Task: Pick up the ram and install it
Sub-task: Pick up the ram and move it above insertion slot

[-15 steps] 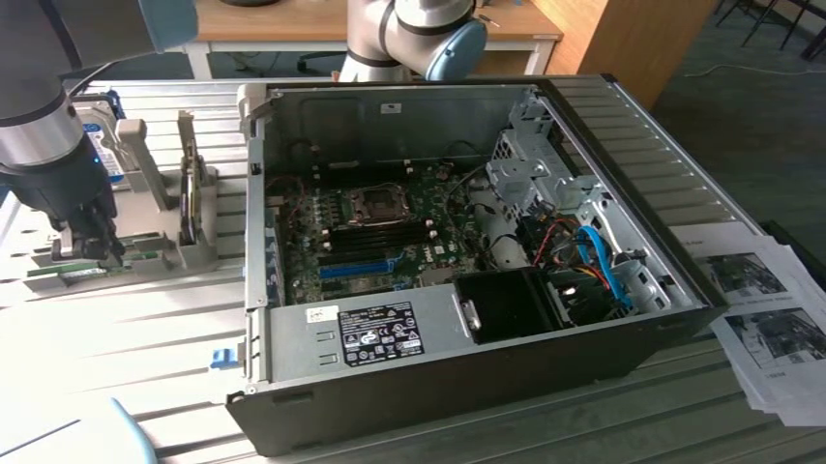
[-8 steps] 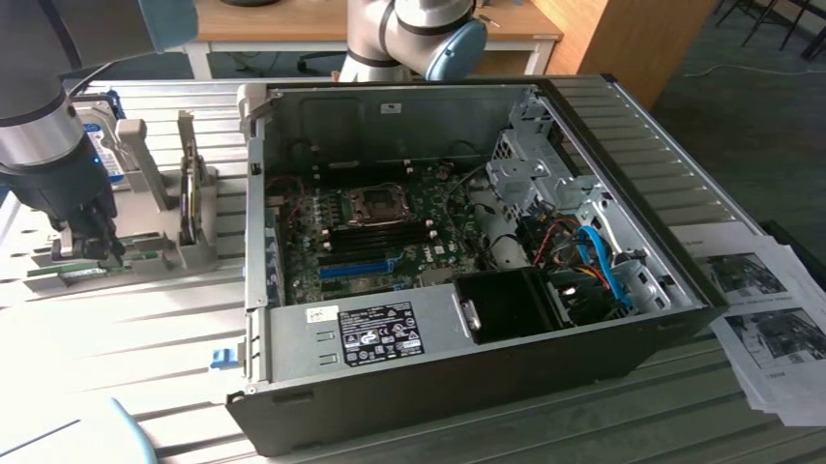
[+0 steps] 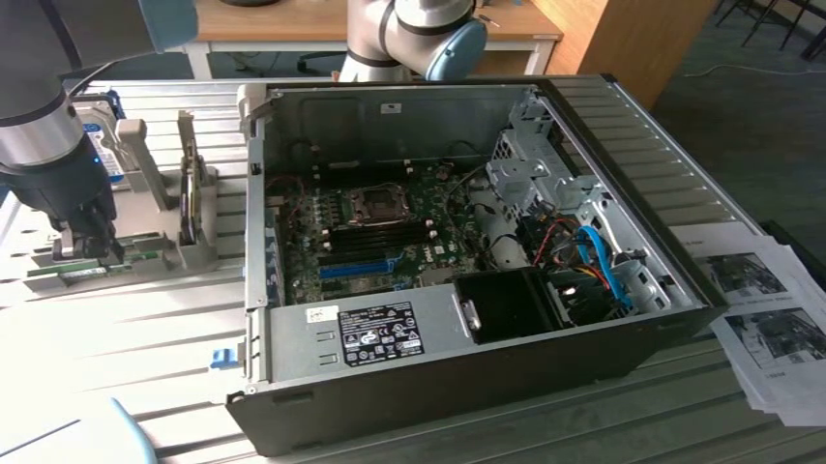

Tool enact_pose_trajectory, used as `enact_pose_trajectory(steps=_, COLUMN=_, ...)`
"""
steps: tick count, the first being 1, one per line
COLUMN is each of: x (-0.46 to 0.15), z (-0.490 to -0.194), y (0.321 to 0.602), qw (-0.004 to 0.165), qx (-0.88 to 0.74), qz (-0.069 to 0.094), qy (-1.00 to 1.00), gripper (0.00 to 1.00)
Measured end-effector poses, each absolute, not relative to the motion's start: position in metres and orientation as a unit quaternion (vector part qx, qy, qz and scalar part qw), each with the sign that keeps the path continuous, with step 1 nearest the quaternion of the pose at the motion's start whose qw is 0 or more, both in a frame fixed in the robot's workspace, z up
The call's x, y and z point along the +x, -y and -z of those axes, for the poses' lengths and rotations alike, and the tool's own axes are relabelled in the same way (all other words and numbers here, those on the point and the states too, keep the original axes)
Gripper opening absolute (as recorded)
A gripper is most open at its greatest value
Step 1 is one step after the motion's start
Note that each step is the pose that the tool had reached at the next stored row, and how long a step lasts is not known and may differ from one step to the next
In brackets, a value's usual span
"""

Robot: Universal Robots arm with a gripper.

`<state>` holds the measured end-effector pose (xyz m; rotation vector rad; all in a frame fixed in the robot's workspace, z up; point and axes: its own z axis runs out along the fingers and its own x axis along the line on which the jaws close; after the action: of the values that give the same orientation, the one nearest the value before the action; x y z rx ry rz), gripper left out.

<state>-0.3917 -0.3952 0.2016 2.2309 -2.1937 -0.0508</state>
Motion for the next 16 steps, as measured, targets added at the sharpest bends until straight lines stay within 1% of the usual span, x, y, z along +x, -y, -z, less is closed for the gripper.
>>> enact_pose_trajectory(steps=8, x=-0.3916, z=-0.2016, y=0.3952, qw=0.006, qx=0.713, qz=0.016, qy=0.701, gripper=0.15)
enact_pose_trajectory(steps=11, x=-0.3916, z=-0.2016, y=0.3952, qw=0.006, qx=0.713, qz=0.016, qy=0.701, gripper=0.11)
enact_pose_trajectory(steps=16, x=-0.3916, z=-0.2017, y=0.3952, qw=0.006, qx=0.713, qz=0.016, qy=0.701, gripper=0.11)
